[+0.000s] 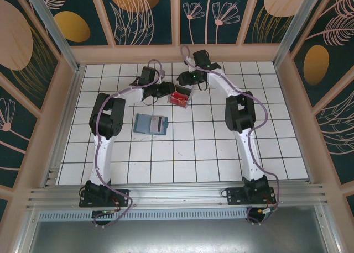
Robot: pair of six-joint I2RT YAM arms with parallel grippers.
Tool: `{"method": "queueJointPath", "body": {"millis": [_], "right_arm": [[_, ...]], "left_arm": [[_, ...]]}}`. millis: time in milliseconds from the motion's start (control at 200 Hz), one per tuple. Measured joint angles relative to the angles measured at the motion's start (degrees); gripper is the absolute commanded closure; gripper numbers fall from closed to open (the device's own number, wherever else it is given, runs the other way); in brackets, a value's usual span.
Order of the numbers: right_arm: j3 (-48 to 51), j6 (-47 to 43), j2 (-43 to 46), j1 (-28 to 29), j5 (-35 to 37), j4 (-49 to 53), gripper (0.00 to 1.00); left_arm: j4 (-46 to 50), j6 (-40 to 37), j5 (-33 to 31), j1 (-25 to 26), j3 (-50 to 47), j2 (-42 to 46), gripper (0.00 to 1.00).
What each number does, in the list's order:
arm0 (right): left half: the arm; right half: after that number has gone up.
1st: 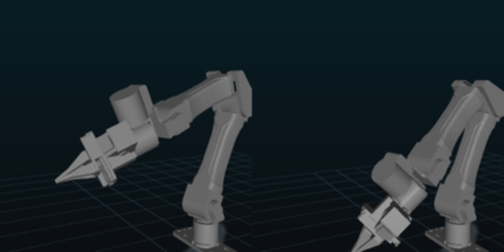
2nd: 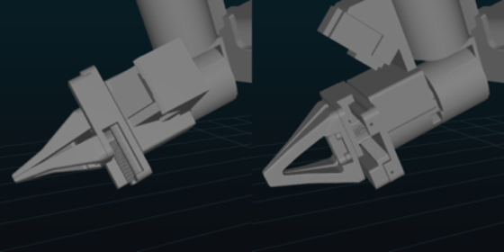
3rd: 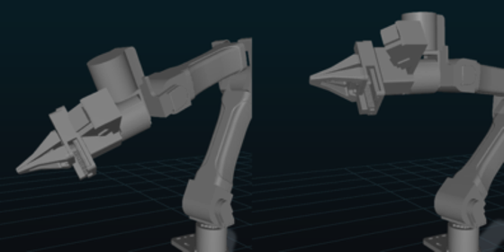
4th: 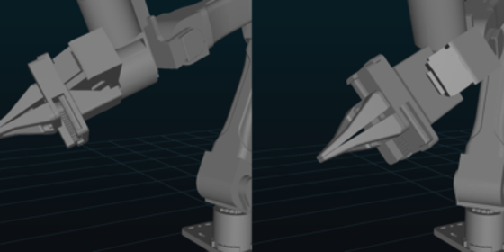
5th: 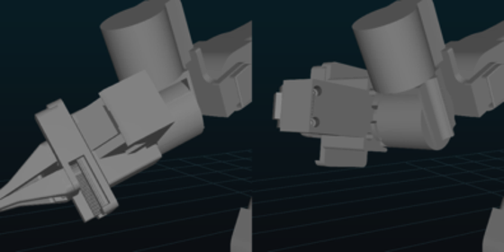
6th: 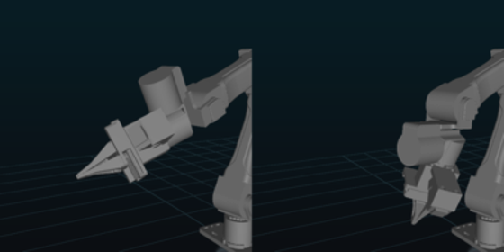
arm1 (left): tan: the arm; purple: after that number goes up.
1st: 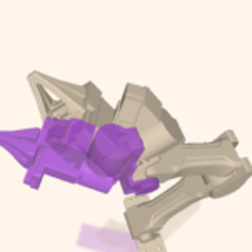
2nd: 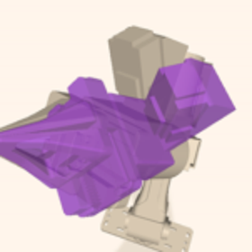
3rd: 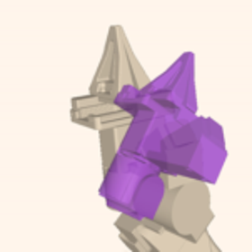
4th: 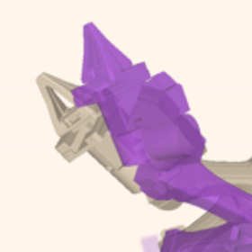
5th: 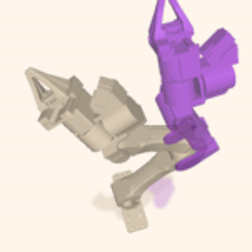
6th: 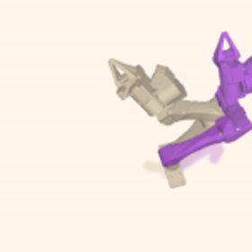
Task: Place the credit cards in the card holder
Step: Pick up several credit cards from the storage box.
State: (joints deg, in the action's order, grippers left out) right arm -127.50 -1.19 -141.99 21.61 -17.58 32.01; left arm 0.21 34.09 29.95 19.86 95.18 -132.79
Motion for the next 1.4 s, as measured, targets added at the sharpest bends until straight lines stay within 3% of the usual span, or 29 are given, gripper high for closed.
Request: {"method": "queueJointPath", "body": {"millis": [636, 1001, 1401], "right_arm": [[0.9, 0.1, 1.1, -0.5, -0.3, -1.0, 0.52], [0.9, 0.1, 1.6, -0.6, -0.3, -1.2, 0.54], [1.7, 0.1, 2.6, -0.8, 0.0, -1.7, 0.65]], "left_arm": [[0.0, 0.0, -0.4, 0.1, -0.2, 0.2, 0.57], [0.0, 0.0, -0.4, 0.1, -0.4, 0.3, 0.56], [0.0, 0.0, -0.4, 0.1, -0.6, 0.4, 0.57]]}}
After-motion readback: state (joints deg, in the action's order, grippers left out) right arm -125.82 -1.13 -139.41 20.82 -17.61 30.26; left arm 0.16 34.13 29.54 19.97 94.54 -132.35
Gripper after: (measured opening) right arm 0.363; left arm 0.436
